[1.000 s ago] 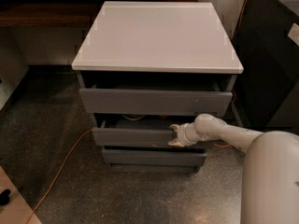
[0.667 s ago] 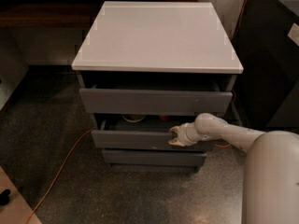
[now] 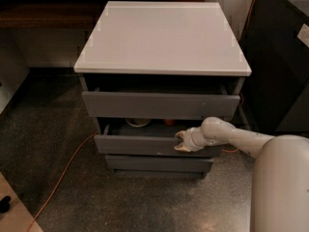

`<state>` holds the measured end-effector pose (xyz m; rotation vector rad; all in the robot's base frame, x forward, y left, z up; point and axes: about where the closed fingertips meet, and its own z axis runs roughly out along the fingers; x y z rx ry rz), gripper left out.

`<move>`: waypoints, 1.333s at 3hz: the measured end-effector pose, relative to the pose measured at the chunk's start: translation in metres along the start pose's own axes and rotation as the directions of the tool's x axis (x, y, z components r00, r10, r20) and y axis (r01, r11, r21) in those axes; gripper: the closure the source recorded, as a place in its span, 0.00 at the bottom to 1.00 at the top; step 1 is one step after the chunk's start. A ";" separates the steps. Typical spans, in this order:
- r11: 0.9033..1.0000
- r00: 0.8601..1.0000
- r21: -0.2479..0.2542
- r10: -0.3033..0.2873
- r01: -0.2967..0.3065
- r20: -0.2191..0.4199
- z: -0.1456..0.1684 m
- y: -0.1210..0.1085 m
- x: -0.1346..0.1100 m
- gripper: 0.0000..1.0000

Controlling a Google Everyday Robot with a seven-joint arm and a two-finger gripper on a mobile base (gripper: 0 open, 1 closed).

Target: Pick apple from middle drawer and place on counter

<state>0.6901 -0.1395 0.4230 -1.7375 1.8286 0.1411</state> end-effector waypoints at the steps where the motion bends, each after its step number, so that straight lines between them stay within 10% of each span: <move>1: 1.000 1.000 -0.026 0.014 -0.013 0.013 0.000 0.019 0.001 1.00; 4: 0.998 0.999 -0.054 0.030 -0.028 0.038 -0.012 0.039 -0.007 1.00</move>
Offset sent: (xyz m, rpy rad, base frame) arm -0.1592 0.0186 -0.0415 0.1789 0.2155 0.0504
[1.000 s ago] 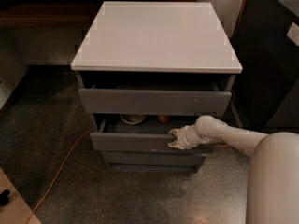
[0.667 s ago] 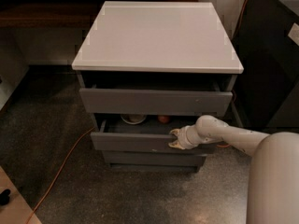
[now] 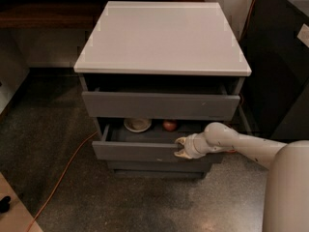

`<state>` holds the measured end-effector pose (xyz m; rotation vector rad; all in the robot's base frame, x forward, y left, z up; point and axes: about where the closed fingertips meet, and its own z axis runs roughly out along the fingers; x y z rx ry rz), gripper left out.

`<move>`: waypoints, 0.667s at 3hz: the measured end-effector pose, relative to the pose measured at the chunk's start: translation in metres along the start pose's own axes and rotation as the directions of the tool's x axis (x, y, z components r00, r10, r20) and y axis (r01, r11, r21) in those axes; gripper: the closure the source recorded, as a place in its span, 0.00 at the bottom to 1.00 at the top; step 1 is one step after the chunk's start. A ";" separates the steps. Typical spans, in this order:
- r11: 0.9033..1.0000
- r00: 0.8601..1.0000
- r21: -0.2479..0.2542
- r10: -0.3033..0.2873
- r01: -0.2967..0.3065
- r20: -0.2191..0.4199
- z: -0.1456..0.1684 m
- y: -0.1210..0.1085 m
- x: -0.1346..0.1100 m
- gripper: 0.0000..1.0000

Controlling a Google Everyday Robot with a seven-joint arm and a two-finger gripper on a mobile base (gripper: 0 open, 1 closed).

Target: Pick apple from middle drawer and place on counter

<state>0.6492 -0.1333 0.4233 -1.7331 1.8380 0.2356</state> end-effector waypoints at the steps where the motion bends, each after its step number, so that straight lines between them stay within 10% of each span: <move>1: 1.000 1.000 0.000 0.000 0.000 0.000 0.000 0.000 0.000 0.82; 2: 0.999 0.999 -0.033 0.013 -0.012 0.029 0.000 0.025 -0.003 0.59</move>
Offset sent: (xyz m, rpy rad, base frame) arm -0.1512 0.0305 -0.0238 0.1937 0.1864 0.0869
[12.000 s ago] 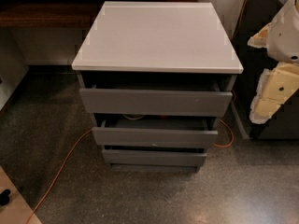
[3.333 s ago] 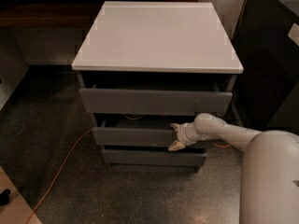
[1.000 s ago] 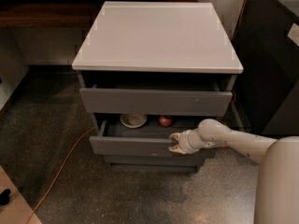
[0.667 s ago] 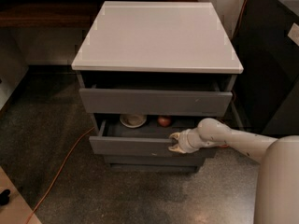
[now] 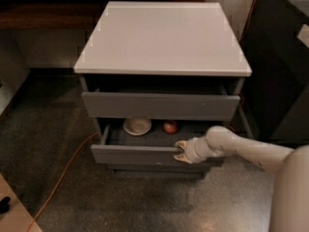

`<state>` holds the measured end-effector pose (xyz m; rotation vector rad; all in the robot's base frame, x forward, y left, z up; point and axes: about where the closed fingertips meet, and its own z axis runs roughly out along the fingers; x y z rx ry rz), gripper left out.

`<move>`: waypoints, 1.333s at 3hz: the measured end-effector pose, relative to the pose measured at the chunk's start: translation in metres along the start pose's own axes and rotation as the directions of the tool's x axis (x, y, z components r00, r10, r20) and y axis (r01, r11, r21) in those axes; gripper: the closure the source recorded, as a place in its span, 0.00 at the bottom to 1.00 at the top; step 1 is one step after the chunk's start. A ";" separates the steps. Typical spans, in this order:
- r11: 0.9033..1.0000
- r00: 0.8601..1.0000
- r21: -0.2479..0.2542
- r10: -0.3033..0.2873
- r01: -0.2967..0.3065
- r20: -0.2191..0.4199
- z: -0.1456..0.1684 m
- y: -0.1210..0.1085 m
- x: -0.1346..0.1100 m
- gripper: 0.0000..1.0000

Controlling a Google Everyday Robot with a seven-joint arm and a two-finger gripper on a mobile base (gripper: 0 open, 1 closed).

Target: Pick apple from middle drawer and place on counter

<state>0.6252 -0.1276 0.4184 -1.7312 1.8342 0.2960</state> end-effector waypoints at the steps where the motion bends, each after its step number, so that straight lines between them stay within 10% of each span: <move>1: 1.000 1.000 0.000 0.000 0.000 0.000 -0.004 -0.001 -0.003 0.36; 3: 1.000 0.999 -0.008 -0.007 0.008 0.049 -0.011 0.018 -0.013 0.00; 4: 1.000 0.994 -0.005 -0.030 0.030 0.103 -0.020 0.032 -0.029 0.00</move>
Offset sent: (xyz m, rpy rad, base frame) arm -0.0989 0.0245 0.0098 0.1692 0.0564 0.0679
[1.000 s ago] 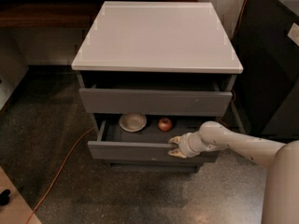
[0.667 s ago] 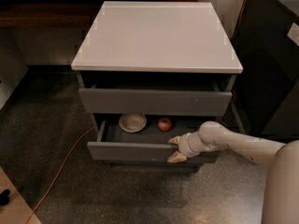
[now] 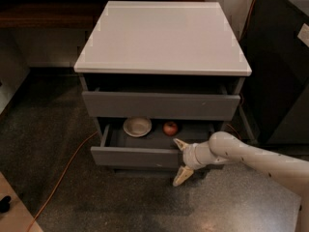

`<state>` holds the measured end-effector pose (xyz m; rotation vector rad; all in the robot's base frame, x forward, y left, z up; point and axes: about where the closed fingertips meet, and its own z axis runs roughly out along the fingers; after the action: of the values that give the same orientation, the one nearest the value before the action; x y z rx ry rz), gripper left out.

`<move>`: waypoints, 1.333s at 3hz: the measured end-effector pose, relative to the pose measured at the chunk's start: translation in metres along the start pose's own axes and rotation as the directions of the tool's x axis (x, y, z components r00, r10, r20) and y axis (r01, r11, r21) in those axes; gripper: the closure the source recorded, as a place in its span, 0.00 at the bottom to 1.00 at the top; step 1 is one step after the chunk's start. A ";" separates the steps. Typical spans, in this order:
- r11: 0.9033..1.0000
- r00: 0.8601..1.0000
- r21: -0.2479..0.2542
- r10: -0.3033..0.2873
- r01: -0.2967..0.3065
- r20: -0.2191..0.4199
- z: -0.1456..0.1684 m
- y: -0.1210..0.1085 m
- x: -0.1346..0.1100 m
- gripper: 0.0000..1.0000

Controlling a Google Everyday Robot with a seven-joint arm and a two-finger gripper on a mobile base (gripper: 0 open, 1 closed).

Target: Pick apple from middle drawer and place on counter

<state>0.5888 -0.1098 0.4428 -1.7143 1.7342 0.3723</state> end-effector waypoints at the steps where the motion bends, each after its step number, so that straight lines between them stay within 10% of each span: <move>1: 1.000 0.999 0.007 -0.012 0.012 0.032 -0.005 -0.003 -0.011 0.18; 4: 1.000 0.996 0.013 0.025 -0.026 0.087 -0.014 -0.052 -0.019 0.88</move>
Offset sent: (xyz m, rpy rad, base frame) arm 0.0387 -0.0044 0.0275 0.0814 0.0069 -0.0226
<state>0.6340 -0.1088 0.4778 -1.6429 1.6937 0.4379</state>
